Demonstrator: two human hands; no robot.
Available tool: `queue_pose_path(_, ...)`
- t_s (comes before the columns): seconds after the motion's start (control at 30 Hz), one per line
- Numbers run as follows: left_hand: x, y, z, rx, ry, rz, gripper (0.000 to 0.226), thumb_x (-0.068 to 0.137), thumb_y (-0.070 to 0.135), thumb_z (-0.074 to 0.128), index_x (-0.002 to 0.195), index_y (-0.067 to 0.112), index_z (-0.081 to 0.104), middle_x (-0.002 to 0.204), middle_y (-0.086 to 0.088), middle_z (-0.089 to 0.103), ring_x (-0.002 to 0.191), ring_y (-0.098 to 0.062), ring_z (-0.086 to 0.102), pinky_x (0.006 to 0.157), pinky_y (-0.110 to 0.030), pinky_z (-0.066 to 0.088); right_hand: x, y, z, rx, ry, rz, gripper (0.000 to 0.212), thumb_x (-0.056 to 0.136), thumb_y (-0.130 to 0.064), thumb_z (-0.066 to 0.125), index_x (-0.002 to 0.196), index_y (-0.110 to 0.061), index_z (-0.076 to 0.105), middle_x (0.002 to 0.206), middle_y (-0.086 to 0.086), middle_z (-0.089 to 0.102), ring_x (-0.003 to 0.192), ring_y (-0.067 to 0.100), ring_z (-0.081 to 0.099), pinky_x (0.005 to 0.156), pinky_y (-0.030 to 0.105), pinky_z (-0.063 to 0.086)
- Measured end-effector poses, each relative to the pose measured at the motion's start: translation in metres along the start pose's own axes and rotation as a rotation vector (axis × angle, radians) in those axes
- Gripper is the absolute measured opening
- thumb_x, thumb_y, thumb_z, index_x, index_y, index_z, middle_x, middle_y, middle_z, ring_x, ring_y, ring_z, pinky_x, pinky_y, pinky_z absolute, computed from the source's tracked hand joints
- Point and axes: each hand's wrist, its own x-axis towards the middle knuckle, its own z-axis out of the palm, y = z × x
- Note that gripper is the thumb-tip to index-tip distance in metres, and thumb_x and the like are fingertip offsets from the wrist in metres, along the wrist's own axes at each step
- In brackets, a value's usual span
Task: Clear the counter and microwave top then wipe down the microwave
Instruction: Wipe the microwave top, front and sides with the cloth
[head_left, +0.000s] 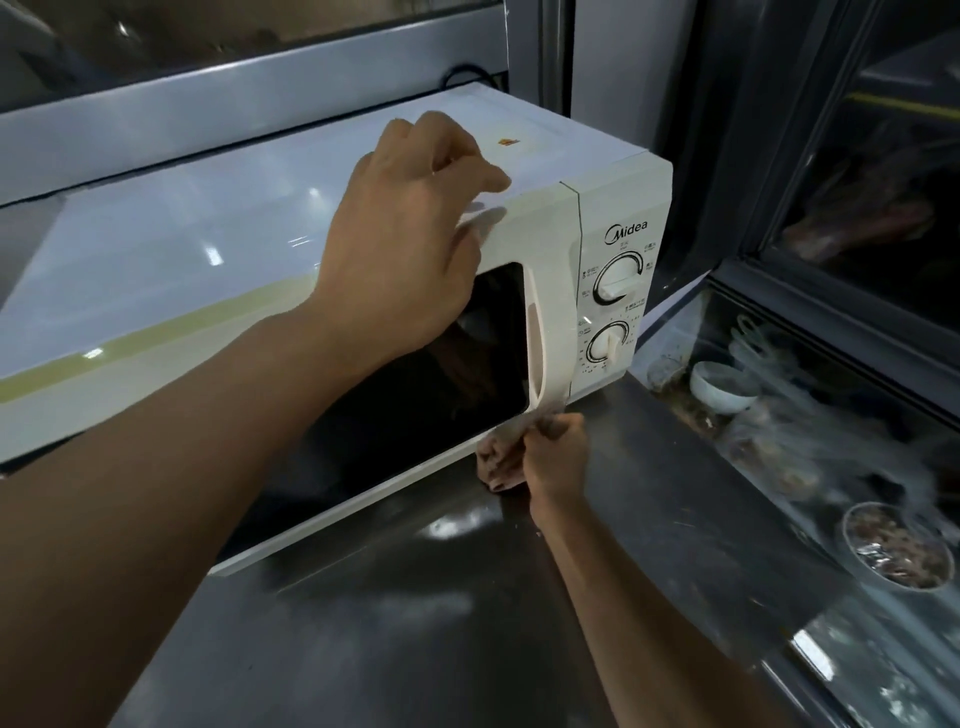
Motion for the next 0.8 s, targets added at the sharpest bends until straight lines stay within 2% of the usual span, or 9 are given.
queue_pose_path(0.07,-0.014,-0.006,-0.013,0.084,-0.022,0.027,0.047,0.086,0.026,0.033,0.115,0.007,0.064,0.112,-0.016,0.057,0.101,-0.036,0.052,0.082,-0.045,0.042,-0.012,-0.005,-0.004,-0.014,-0.013,-0.048,0.016,0.089,0.003,0.049,0.104,-0.004,0.048,0.097,0.015,0.062,0.080,0.019,0.065,0.062,0.027,0.056)
queue_pose_path(0.2,-0.040,-0.024,-0.040,0.191,-0.073,0.010,0.044,0.088,0.026,0.035,0.117,0.008,0.063,0.111,-0.015,0.058,0.095,-0.036,0.052,0.079,-0.044,0.040,-0.021,-0.025,-0.014,-0.157,0.156,-0.265,0.025,0.085,0.000,0.053,0.110,-0.005,0.050,0.099,0.005,0.060,0.090,0.016,0.059,0.077,0.024,0.048)
queue_pose_path(0.33,-0.061,-0.041,-0.058,0.244,-0.123,-0.020,0.040,0.086,0.023,0.043,0.119,0.010,0.061,0.109,-0.014,0.059,0.093,-0.035,0.052,0.077,-0.043,0.039,-0.026,-0.042,-0.020,-0.254,0.140,-0.388,0.027,0.085,-0.002,0.059,0.109,-0.012,0.050,0.109,0.006,0.060,0.096,0.026,0.063,0.082,0.039,0.055)
queue_pose_path(0.4,-0.069,-0.049,-0.063,0.264,-0.165,-0.026,0.040,0.083,0.023,0.048,0.119,0.013,0.062,0.109,-0.011,0.059,0.093,-0.034,0.052,0.076,-0.041,0.039,-0.028,-0.056,-0.023,-0.270,0.136,-0.457,0.028,0.084,0.003,0.060,0.104,-0.013,0.048,0.107,0.002,0.058,0.099,0.016,0.058,0.082,0.020,0.049)
queue_pose_path(0.47,-0.073,-0.056,-0.067,0.270,-0.214,-0.024,0.041,0.082,0.025,0.046,0.118,0.015,0.062,0.109,-0.008,0.059,0.092,-0.033,0.052,0.076,-0.040,0.038,-0.032,-0.074,-0.026,-0.305,0.123,-0.533,0.030,0.083,0.005,0.059,0.102,-0.015,0.047,0.101,-0.006,0.055,0.097,0.010,0.053,0.081,0.015,0.038)
queue_pose_path(0.57,-0.077,-0.062,-0.067,0.230,-0.261,-0.014,0.044,0.082,0.028,0.042,0.119,0.015,0.061,0.109,-0.007,0.059,0.089,-0.030,0.054,0.074,-0.041,0.042,-0.041,-0.105,-0.025,-0.279,0.108,-0.648,0.029,0.083,0.003,0.060,0.100,-0.017,0.048,0.100,-0.006,0.057,0.096,0.009,0.054,0.079,0.004,0.035)
queue_pose_path(0.6,-0.077,-0.063,-0.067,0.217,-0.262,-0.011,0.044,0.082,0.028,0.042,0.120,0.014,0.061,0.109,-0.007,0.059,0.088,-0.030,0.054,0.073,-0.041,0.044,-0.044,-0.117,-0.023,-0.262,0.120,-0.688,0.028,0.083,0.002,0.060,0.100,-0.017,0.048,0.101,-0.005,0.058,0.096,0.010,0.054,0.081,0.004,0.036)
queue_pose_path(0.7,-0.078,-0.067,-0.066,0.191,-0.258,-0.004,0.044,0.083,0.028,0.042,0.120,0.015,0.062,0.109,-0.006,0.059,0.087,-0.028,0.053,0.073,-0.041,0.045,-0.049,-0.150,-0.009,-0.282,0.167,-0.812,0.026,0.082,-0.006,0.063,0.102,-0.017,0.050,0.107,0.000,0.058,0.099,0.015,0.054,0.085,0.021,0.041)
queue_pose_path(0.8,-0.079,-0.069,-0.064,0.160,-0.235,-0.010,0.044,0.084,0.029,0.042,0.121,0.015,0.062,0.110,-0.006,0.059,0.089,-0.028,0.053,0.074,-0.041,0.044,-0.049,-0.152,0.010,-0.349,0.199,-0.874,0.028,0.082,-0.005,0.065,0.104,-0.014,0.050,0.114,0.006,0.044,0.106,0.017,0.044,0.083,0.014,0.032)
